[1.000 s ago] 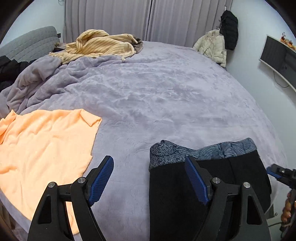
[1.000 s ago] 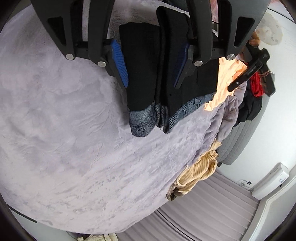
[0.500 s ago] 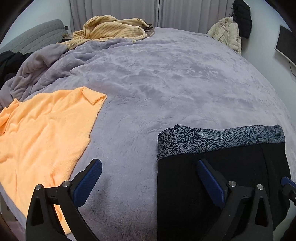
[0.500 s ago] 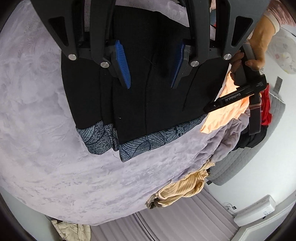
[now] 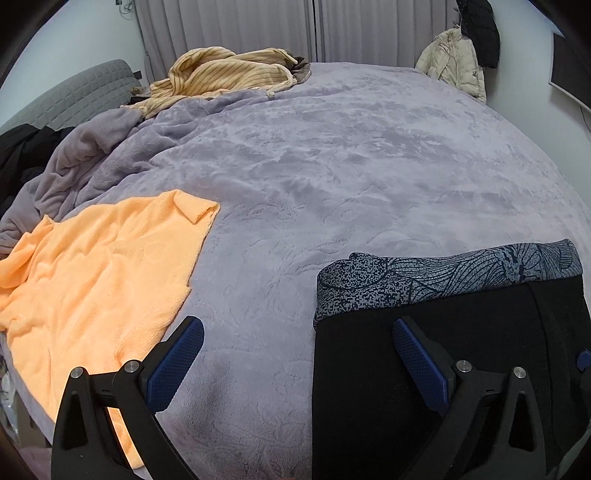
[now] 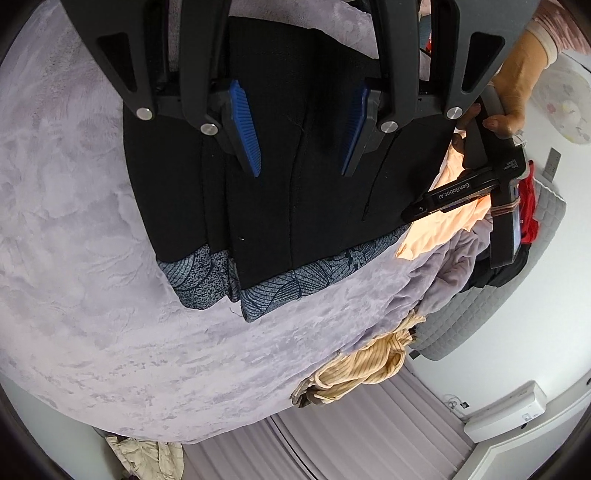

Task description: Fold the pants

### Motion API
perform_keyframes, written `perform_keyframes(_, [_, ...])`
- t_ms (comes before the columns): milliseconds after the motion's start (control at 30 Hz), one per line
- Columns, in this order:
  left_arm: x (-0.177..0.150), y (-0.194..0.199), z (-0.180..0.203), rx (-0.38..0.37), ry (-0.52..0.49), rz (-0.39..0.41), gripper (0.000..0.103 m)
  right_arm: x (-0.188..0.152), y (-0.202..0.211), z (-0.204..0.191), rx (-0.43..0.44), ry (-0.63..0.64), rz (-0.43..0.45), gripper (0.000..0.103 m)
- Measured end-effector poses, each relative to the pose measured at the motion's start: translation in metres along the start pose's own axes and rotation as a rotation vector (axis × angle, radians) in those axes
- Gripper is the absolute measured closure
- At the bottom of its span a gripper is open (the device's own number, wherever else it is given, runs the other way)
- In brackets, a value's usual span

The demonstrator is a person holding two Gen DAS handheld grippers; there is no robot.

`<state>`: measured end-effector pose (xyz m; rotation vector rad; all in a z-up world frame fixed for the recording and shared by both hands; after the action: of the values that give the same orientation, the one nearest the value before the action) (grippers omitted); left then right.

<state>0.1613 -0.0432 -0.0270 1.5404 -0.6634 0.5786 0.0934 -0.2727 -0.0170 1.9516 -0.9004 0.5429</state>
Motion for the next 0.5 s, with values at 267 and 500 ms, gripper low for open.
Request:
perform_keyframes(267, [0.0017,0.0035,0.0041,0.057,-0.044,0.024,0.001,-0.0003,0.0008,0.0002,0.001,-0.004,0.003,0.055])
perform_keyframes(500, [0.0002,0.0020,0.0026,0.044,-0.017,0.010,0.001,-0.0001,0.0005,0.0001,0.000,0.000,0.002,0.055])
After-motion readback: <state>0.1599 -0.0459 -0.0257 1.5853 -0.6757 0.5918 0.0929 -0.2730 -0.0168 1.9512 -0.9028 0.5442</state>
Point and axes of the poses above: each gripper's, at about its wrist camera, not at the fingertips, and y roughly against the way its jaws point, z to its right, x to its top, the point moved 7 cm from there along -y, roughly the way its jaws point, and after that the axes turned 8 degrees about z, right-handed, at the moved point
